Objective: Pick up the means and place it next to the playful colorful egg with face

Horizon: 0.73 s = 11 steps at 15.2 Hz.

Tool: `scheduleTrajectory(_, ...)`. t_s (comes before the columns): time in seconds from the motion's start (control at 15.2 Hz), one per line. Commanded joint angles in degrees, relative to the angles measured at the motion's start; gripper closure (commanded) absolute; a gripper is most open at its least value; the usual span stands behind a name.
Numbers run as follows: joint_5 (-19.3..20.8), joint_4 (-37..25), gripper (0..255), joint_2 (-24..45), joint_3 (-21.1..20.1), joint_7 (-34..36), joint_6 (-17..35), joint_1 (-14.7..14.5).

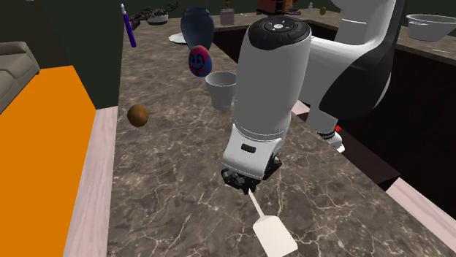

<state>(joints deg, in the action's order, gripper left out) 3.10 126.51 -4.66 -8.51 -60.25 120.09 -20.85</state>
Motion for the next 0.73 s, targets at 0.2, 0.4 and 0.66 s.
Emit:
scheduleTrajectory(0.2,-0.2,-1.4,255,-0.9,0.0,-0.2,-2.3,0.0)
scheduleTrajectory(0.4,-0.4,-2.9,255,-1.7,0.1,-0.5,-4.6,0.0)
scheduleTrajectory(0.66,-0.6,-5.1,255,-2.6,0.1,-0.7,-7.6,0.0)
